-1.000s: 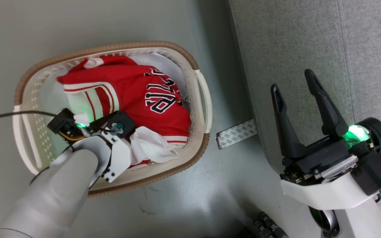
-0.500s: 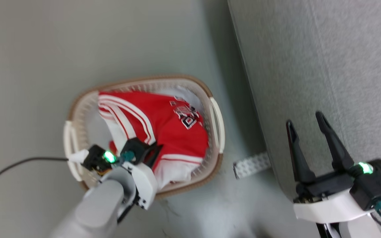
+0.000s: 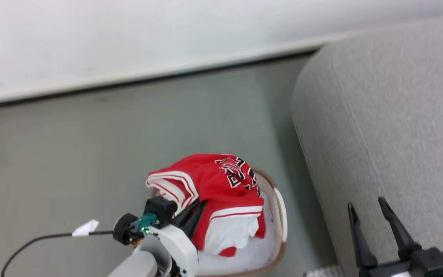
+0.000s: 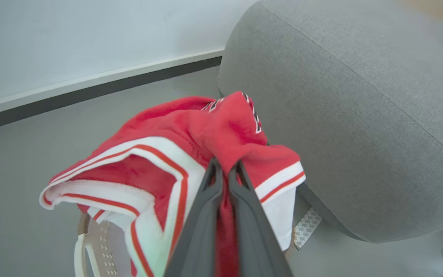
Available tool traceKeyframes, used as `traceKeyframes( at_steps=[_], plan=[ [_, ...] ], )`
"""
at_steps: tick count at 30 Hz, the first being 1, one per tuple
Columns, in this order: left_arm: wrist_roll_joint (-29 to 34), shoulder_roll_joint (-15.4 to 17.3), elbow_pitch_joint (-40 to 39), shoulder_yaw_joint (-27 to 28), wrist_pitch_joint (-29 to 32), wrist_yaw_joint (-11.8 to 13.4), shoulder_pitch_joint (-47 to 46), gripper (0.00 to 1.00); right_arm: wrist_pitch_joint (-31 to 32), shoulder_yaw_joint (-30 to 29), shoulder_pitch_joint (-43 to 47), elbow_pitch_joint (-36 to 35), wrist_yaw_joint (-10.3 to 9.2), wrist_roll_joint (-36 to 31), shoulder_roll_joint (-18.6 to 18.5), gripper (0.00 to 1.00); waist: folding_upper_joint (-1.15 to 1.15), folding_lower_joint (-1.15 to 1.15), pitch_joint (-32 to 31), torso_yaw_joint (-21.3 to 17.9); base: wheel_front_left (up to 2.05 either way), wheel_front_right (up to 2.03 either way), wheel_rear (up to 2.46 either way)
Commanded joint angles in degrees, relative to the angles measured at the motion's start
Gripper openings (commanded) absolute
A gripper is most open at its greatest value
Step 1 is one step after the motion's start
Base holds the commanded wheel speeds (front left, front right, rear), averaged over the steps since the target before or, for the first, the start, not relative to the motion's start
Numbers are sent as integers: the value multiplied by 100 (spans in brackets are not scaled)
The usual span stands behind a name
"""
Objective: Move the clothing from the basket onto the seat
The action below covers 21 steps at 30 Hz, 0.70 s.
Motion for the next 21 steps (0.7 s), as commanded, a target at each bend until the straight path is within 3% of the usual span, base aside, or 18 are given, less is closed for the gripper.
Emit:
traceKeyframes(
  at_steps=[1,11,21],
  plan=[
    [-63,-20,-140,42,-16,50,182,0,3,-57,203,60,-12,-49,-20,100,0,1,-857,440,0,0,0],
    [-338,121,-935,286,99,301,380,0,3,-148,634,242,-12,-163,-20,100,0,1,-1668,471,0,0,0],
    [-488,370,-1885,435,429,560,458,0,3,-95,793,219,-12,-274,-20,100,0,1,-1966,412,0,0,0]
  ],
)
